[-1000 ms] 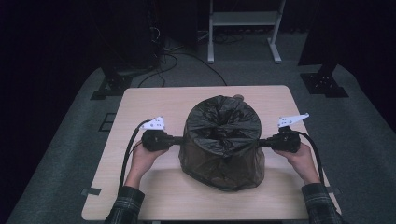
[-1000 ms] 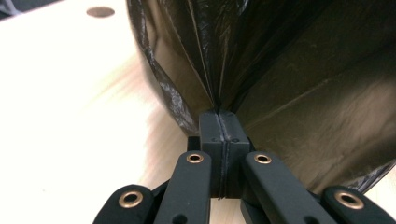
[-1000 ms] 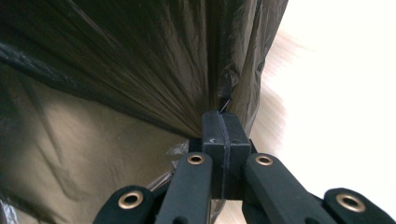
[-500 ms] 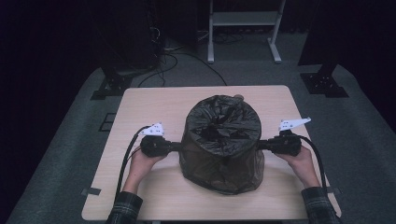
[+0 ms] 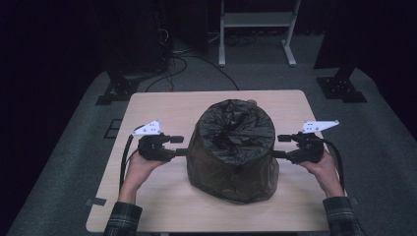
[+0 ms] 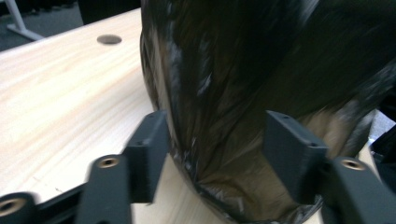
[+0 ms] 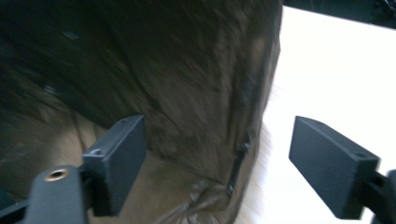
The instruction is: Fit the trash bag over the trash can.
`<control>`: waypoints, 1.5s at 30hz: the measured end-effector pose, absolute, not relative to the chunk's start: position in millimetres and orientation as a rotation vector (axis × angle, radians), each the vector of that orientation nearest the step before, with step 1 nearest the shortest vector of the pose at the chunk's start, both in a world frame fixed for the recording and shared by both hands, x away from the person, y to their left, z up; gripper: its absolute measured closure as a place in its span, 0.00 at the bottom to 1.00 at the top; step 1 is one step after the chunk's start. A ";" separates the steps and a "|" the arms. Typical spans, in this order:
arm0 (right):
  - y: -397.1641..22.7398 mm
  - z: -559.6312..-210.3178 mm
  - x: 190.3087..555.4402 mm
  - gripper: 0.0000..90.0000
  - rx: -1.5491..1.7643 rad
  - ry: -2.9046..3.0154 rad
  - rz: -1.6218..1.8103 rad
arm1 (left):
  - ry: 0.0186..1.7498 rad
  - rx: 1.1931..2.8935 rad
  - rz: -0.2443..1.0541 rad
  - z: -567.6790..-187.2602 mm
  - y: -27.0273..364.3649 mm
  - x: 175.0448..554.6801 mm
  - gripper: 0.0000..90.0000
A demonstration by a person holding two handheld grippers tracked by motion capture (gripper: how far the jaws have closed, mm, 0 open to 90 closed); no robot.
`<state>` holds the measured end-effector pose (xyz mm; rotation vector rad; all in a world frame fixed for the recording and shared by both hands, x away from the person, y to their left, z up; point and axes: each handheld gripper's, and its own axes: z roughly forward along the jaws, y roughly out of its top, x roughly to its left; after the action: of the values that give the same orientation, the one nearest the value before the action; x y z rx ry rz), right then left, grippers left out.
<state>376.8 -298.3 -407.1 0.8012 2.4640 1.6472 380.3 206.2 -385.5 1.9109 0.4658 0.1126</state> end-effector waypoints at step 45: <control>-222.4 -384.2 381.0 0.11 0.486 2.545 1.736 | 0.245 2.009 0.146 -269.5 104.6 390.5 0.00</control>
<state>381.0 -222.4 -384.2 0.4857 2.5446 1.7359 390.5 104.6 -269.5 2.0085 0.2450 0.1457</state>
